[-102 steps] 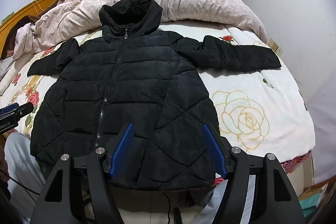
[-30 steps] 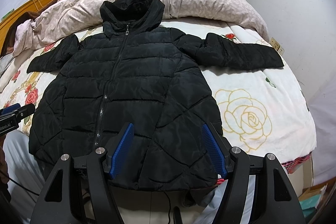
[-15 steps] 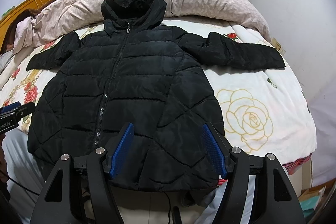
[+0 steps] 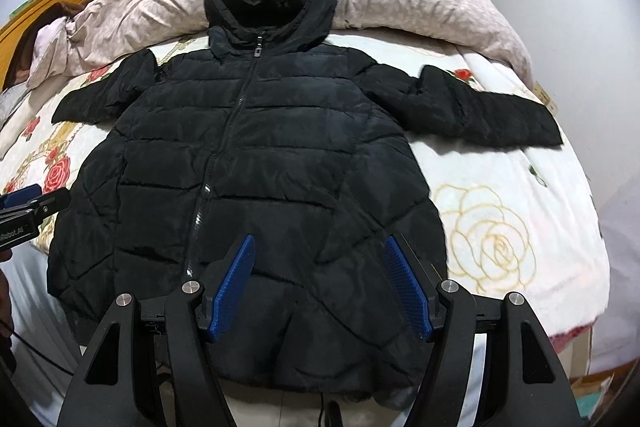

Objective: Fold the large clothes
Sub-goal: 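Grasp the jacket sleeve with the left gripper and fold it across the body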

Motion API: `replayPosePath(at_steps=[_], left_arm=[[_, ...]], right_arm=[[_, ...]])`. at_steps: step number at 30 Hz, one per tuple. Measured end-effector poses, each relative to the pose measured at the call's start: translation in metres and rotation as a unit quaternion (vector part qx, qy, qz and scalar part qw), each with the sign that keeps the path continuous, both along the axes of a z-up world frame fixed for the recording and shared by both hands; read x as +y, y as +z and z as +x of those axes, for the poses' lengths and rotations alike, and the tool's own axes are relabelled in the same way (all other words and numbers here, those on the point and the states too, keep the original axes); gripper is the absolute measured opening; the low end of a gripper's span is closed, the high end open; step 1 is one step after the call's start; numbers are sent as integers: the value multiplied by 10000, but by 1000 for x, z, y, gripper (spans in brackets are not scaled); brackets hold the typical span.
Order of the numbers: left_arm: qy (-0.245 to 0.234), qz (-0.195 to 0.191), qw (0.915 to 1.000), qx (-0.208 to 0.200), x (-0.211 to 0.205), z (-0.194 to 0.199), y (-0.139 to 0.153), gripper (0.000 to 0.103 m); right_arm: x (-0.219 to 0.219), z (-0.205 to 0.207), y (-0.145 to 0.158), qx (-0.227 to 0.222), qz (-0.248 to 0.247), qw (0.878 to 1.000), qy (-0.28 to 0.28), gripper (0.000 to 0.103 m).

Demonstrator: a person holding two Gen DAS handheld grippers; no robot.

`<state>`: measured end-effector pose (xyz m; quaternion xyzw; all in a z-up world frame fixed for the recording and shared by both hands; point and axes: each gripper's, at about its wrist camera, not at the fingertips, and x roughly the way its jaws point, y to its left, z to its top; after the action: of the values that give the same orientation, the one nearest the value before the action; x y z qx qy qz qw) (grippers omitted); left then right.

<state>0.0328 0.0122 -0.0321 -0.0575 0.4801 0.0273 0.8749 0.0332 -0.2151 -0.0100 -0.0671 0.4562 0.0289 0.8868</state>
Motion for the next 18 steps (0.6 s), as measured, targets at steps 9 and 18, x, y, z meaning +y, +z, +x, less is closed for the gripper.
replayPosePath(at_steps=[9,18], left_arm=[[417,-67,9991,41,51,52,-16,81],[1139,-173,9933,11,139,110,-36,81]], right_arm=[[37,60,-11,0,50,9990,442,68],[75,117,-26,19,81,9967,811,68]])
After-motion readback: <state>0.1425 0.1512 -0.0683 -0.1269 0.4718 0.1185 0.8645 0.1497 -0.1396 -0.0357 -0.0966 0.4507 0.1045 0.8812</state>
